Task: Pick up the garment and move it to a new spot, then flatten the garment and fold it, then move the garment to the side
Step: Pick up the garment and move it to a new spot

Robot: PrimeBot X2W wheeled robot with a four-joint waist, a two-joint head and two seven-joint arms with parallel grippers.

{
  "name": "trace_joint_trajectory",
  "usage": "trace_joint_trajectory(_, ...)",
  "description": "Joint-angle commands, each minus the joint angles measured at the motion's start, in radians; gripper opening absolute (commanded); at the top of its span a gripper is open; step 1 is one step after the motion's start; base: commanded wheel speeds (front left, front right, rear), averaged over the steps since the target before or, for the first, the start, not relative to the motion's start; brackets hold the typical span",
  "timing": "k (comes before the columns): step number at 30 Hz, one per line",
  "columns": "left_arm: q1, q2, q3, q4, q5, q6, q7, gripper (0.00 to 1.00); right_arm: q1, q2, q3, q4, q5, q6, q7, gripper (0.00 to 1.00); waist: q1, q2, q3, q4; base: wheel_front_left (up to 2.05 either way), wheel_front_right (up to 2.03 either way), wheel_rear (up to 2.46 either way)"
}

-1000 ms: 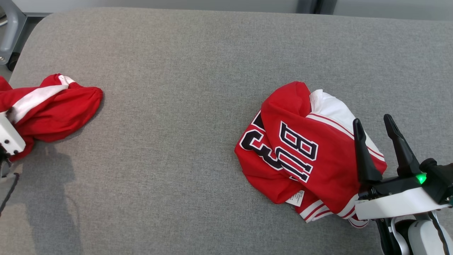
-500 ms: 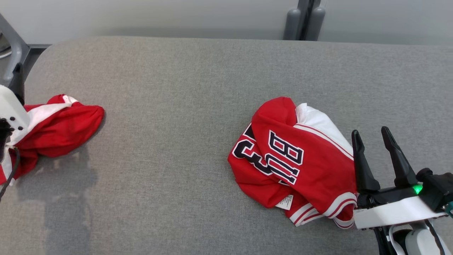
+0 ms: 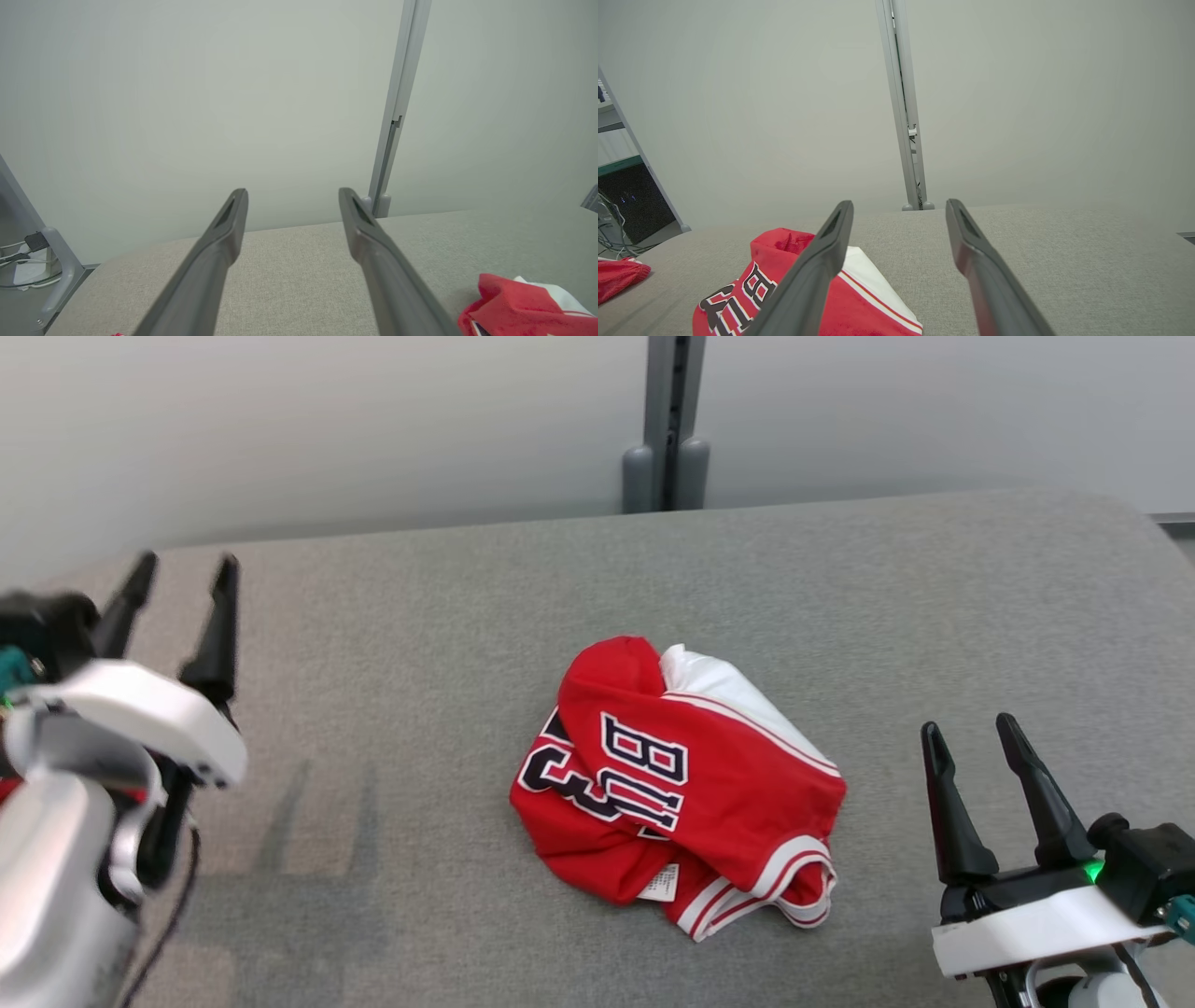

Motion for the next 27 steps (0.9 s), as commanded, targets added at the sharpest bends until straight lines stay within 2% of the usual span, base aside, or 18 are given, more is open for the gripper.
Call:
trace_joint_trajectory(1, 0.066, -0.008, -0.001, -0.046, 0.002, 0.019, -0.032, 1.0, 0.02, -0.011, 0.002, -0.002, 0.01, 0.002, 0.003, 1.0, 0.0, 0.0, -0.04, -0.042, 0.0, 0.0, 0.0)
trace_joint_trajectory(9, 0.253, -0.05, 0.001, -0.19, 0.014, 0.085, -0.155, 1.0, 0.064, -0.028, 0.011, -0.011, 0.02, 0.002, 0.013, 1.0, 0.0, 0.0, -0.079, -0.071, 0.0, 0.0, 0.0)
trace_joint_trajectory(18, 0.452, -0.106, 0.009, -0.299, 0.047, 0.125, -0.226, 1.0, 0.132, -0.032, -0.009, -0.014, 0.031, 0.002, 0.008, 1.0, 0.0, 0.0, -0.094, -0.052, 0.0, 0.0, 0.0)
trace_joint_trajectory(27, 0.556, -0.183, 0.039, -0.351, 0.124, 0.097, -0.234, 1.0, 0.17, -0.025, -0.025, -0.026, 0.033, 0.002, 0.01, 1.0, 0.0, 0.0, -0.094, -0.028, 0.0, 0.0, 0.0)
